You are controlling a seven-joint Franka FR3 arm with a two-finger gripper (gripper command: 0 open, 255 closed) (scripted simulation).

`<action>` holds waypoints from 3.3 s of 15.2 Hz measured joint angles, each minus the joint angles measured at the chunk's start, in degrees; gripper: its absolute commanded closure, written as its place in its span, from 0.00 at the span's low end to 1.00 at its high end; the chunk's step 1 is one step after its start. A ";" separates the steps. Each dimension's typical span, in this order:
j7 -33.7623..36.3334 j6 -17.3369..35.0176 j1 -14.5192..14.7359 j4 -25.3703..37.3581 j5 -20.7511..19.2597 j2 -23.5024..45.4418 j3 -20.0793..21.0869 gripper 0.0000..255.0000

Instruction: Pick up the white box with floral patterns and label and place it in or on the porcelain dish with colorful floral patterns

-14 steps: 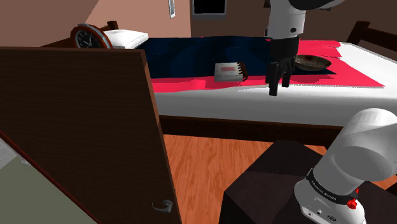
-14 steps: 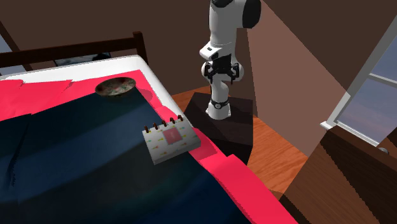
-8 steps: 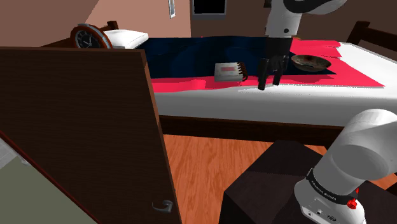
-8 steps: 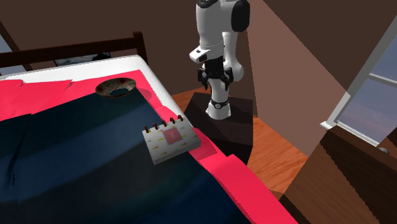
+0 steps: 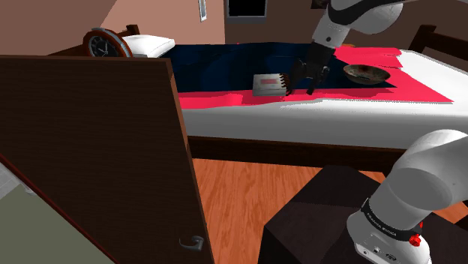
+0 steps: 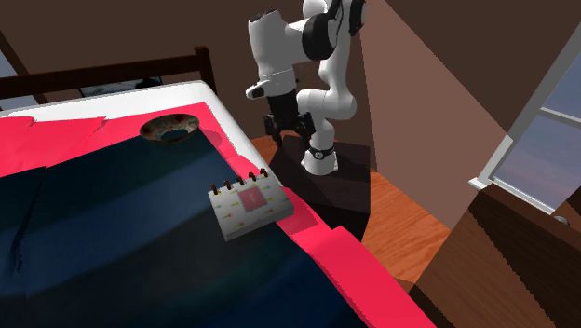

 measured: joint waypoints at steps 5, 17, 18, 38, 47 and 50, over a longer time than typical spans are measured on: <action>-1.84 11.46 -0.56 0.89 6.33 5.24 -4.98 0.00; -11.40 29.51 3.93 3.00 25.31 15.90 -14.92 0.00; -11.91 29.95 4.35 3.25 26.03 16.68 -15.10 0.00; -12.93 31.29 5.34 3.35 27.71 18.20 -15.20 1.00; -6.89 26.65 3.43 6.68 22.70 15.55 -13.45 1.00; -5.14 24.97 2.95 8.13 21.39 14.96 -12.98 1.00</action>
